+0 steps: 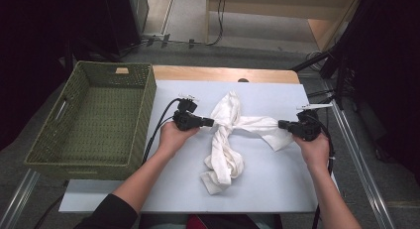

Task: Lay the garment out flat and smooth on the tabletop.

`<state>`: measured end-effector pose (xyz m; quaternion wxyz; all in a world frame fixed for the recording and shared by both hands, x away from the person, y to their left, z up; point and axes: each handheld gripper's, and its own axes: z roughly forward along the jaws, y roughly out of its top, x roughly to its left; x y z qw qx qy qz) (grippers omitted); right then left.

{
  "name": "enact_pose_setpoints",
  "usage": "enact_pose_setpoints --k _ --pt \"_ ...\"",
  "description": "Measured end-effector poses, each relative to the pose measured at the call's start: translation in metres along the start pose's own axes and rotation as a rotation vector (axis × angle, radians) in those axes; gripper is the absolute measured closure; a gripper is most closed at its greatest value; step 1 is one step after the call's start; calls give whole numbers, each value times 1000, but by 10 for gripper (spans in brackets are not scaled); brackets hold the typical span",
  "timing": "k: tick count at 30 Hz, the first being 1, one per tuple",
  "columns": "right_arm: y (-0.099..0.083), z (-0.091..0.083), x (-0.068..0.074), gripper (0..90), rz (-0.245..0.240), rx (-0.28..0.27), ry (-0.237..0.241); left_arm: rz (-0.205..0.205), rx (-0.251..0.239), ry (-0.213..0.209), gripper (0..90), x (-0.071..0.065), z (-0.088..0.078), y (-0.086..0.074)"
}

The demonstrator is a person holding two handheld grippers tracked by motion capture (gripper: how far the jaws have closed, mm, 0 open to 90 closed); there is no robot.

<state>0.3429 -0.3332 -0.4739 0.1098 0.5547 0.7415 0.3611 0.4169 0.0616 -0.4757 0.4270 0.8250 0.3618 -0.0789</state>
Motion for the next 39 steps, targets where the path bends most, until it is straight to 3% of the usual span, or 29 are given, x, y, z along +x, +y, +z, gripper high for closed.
enact_pose_setpoints --k 18,29,34,39 --pt "-1 -39 -38 877 88 -109 -73 7 -92 64 874 4 -30 10" --pt "-1 -51 -56 879 114 -126 -138 5 -138 111 874 8 -45 15" --pt "0 -58 -65 879 124 -134 -191 6 -155 165 874 11 -51 16" --pt "-2 -60 -72 878 146 -132 -221 -24 -154 186 874 17 -50 16"
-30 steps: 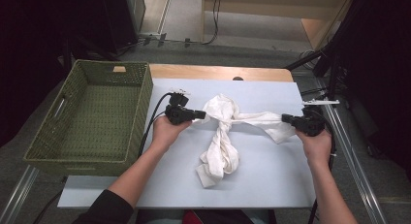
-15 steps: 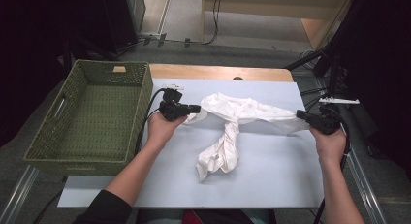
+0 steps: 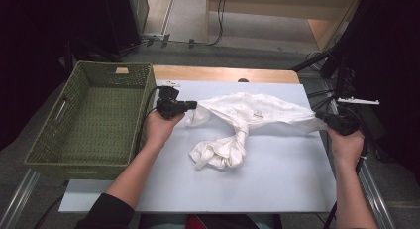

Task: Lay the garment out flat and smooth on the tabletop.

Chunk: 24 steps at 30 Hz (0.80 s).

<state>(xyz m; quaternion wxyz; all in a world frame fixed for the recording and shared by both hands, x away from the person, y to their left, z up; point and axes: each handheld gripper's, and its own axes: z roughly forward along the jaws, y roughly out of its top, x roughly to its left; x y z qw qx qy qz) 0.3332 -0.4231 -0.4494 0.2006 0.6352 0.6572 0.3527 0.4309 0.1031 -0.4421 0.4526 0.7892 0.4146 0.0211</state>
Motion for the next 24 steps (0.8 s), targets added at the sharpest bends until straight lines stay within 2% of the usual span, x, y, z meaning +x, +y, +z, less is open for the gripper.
enact_pose_setpoints --k 2,4,5,7,10,14,17,21,24 --pt "0 1 -2 876 3 -5 16 -10 7 -6 873 2 3 -1" --pt "0 4 -1 858 16 1 45 -34 21 -37 868 3 6 -2" --pt "-1 5 -1 795 15 2 63 -39 23 -46 859 4 7 -3" --pt "-1 7 0 653 11 -12 71 -40 21 -55 766 3 8 -3" --pt "-1 7 -1 541 20 -31 110 -45 2 -67 622 2 7 -2" --pt "-1 7 2 504 11 -35 149 -45 -6 -88 502 0 7 -1" --pt "-1 9 7 477 -8 -23 171 -44 9 -100 450 -2 9 -2" --pt "-3 13 14 436 -33 -4 190 -35 20 -109 416 -5 10 -2" --pt "-4 16 17 428 -35 9 211 -26 28 -120 395 -9 11 -3"
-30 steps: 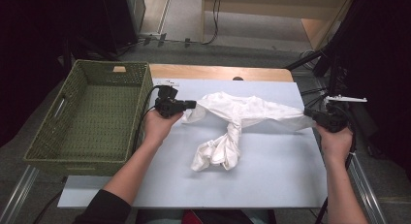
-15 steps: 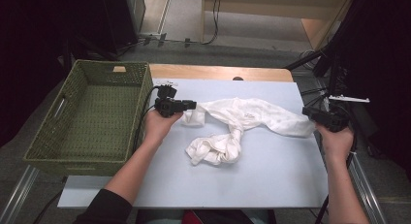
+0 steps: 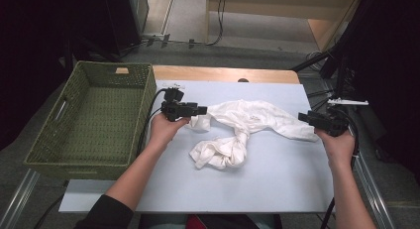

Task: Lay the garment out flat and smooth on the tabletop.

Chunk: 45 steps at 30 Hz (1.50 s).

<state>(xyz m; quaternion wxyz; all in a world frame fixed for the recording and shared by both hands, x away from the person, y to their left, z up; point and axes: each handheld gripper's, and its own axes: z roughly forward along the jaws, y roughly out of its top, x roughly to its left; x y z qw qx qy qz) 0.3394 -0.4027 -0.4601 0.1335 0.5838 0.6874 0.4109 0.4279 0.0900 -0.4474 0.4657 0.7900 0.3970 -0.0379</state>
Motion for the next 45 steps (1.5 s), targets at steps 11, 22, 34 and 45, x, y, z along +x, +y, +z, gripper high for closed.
enact_pose_setpoints --k 11,22,34,45 --pt "-10 6 25 405 -56 44 61 55 38 -36 373 -22 1 -3" --pt "-24 12 55 388 -114 81 116 79 63 -78 372 -39 -6 -14" --pt "-35 17 85 367 -162 101 185 108 66 -86 372 -49 -16 -29" --pt "-42 22 106 345 -204 137 233 116 78 -101 362 -54 -21 -44"
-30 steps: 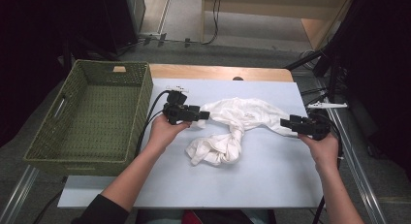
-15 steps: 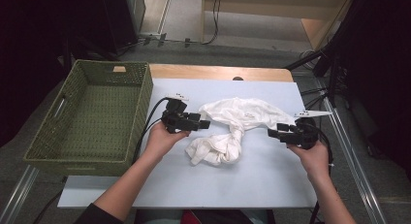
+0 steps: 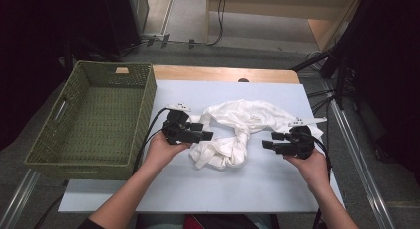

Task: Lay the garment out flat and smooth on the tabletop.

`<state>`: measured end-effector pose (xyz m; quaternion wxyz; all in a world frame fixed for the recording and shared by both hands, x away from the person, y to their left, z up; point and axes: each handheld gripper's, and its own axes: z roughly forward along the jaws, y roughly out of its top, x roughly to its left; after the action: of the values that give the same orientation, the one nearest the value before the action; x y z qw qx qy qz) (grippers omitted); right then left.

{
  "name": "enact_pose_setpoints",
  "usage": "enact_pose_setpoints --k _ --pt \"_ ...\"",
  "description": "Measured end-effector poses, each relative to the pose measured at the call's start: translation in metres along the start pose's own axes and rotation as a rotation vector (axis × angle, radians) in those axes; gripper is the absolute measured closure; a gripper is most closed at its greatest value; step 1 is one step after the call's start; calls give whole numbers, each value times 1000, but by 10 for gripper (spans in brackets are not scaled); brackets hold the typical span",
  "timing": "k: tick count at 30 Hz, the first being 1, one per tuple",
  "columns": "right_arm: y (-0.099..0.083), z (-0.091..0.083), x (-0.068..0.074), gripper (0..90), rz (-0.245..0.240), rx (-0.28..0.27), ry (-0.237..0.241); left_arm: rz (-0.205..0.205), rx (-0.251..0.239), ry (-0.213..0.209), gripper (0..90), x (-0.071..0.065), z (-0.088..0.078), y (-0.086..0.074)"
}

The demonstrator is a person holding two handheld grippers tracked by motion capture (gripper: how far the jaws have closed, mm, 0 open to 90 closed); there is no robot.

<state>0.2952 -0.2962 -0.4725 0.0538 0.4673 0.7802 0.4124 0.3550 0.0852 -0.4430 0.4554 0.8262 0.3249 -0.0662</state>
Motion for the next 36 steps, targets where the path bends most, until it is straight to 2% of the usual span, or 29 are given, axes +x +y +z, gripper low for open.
enact_pose_setpoints --k 9,15,21,36 --pt "1 7 10 342 -22 14 38 2 12 0 362 -5 -2 -10" --pt "1 10 17 341 -36 24 57 7 15 19 362 -8 -5 -17" --pt "1 14 26 342 -57 30 81 8 14 20 362 -9 -6 -26" --pt "-4 17 47 342 -110 54 124 11 35 27 362 -6 0 -36"
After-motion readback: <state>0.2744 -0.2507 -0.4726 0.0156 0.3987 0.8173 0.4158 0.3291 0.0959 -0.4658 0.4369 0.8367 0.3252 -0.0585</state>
